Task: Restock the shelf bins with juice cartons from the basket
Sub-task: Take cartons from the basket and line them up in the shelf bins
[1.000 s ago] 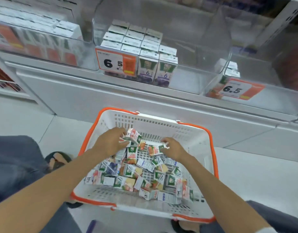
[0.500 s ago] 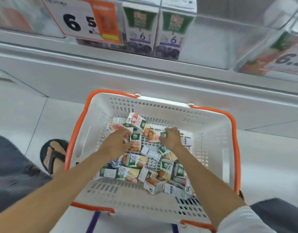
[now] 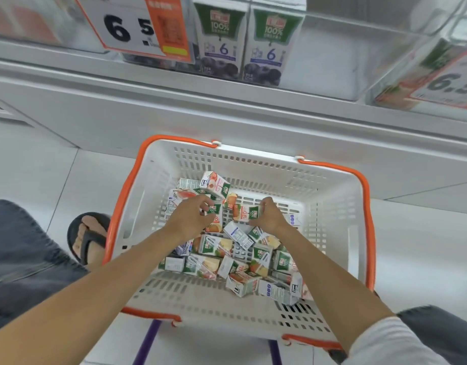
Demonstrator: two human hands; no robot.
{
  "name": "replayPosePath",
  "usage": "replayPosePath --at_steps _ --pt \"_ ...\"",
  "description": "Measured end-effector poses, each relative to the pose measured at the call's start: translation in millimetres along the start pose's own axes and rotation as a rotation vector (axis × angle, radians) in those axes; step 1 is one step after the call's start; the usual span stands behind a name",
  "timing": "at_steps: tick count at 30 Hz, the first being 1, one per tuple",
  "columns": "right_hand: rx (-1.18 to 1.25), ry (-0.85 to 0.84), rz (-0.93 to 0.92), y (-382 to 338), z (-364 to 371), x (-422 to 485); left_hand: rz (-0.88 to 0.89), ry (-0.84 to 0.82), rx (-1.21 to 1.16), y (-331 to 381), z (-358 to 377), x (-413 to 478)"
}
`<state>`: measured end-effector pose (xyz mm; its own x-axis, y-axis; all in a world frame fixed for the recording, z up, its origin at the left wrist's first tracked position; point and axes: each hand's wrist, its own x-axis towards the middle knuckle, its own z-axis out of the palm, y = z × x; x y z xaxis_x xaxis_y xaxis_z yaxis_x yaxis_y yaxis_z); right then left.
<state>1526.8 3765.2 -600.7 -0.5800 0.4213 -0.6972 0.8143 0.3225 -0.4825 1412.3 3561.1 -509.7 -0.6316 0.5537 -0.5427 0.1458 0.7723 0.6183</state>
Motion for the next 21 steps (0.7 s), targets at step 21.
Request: replayPosePath --at_steps 21 --pt "-0.24 -0.338 -0.013 47 11 -58 -0.241 -0.306 -0.493 -17 30 -18"
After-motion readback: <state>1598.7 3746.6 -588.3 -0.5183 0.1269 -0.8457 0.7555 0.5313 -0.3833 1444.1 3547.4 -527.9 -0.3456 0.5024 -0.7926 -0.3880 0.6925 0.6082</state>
